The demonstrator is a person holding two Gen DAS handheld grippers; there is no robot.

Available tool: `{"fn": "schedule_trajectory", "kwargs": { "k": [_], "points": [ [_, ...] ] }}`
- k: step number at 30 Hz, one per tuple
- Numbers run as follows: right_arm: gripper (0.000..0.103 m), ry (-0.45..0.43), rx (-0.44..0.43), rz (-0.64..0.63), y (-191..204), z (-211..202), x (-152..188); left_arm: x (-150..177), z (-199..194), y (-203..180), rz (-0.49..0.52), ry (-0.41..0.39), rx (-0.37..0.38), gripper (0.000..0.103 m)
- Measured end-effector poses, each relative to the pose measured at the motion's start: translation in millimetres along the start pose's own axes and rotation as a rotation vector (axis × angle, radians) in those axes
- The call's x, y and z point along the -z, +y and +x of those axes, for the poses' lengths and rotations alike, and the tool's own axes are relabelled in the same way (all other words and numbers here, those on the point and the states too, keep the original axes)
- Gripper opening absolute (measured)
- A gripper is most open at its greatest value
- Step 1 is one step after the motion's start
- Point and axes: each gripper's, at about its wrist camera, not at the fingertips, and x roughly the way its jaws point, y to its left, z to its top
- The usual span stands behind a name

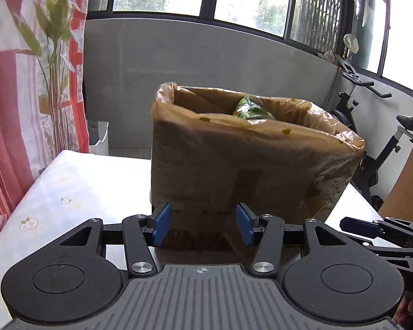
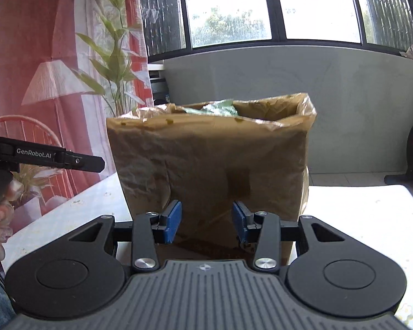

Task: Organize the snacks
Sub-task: 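Move both tools back down to the last gold packet, then grasp the gold packet with the left tool and right tool together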

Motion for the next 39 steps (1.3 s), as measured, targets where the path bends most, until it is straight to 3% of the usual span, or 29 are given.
{"fn": "schedule_trajectory", "kwargs": {
  "k": [7, 11, 15, 23, 29, 34, 39],
  "points": [
    [0.044, 0.251, -0.030, -0.170, 16.5, 42.6, 50.0, 32.9, 16.2, 23.9, -0.082, 0.097, -0.029, 0.054],
    [0.052, 0.345, -0.043, -0.282, 25.9, 53.1, 71.7, 46.6, 23.2, 34.6, -0.128, 0.142, -0.030, 0.054],
    [0.058, 0.394, -0.084, -0.376, 40.1, 61.5, 82.3, 53.3, 26.8, 40.0, -0.147, 0.163, -0.035, 0.054],
    [0.067, 0.388, -0.158, -0.454, 61.1, 84.1, 81.2, 57.4, 29.6, 41.3, -0.150, 0.179, -0.034, 0.054],
    [0.067, 0.401, -0.170, -0.358, 52.1, 84.0, 81.1, 65.5, 37.7, 37.4, -0.155, 0.214, 0.016, 0.053],
    [0.067, 0.364, -0.177, -0.136, 28.9, 65.0, 77.3, 72.8, 45.4, 27.1, -0.131, 0.244, 0.081, 0.046],
    [0.062, 0.371, -0.097, -0.055, 15.7, 70.4, 75.7, 80.3, 51.3, 16.5, -0.092, 0.267, 0.112, 0.046]
  ]
}}
